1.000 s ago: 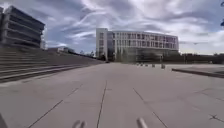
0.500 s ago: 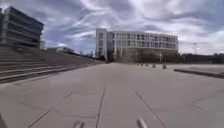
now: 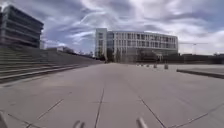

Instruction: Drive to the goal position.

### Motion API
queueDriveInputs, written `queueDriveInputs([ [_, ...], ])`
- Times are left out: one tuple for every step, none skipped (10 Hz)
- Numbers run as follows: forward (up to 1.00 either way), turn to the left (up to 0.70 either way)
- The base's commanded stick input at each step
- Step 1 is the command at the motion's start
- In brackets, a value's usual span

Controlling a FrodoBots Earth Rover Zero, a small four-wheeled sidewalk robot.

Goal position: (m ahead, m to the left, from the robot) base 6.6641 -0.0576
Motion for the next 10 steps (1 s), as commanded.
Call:
queueDriveInputs([
  [0.7,0.0],
  [0.7,0.0],
  [0.7,0.0],
  [0.7,0.0],
  [0.7,0.0],
  [0.7,0.0],
  [0.7,0.0],
  [0.7,0.0],
  [0.7,0.0],
  [0.7,0.0],
])
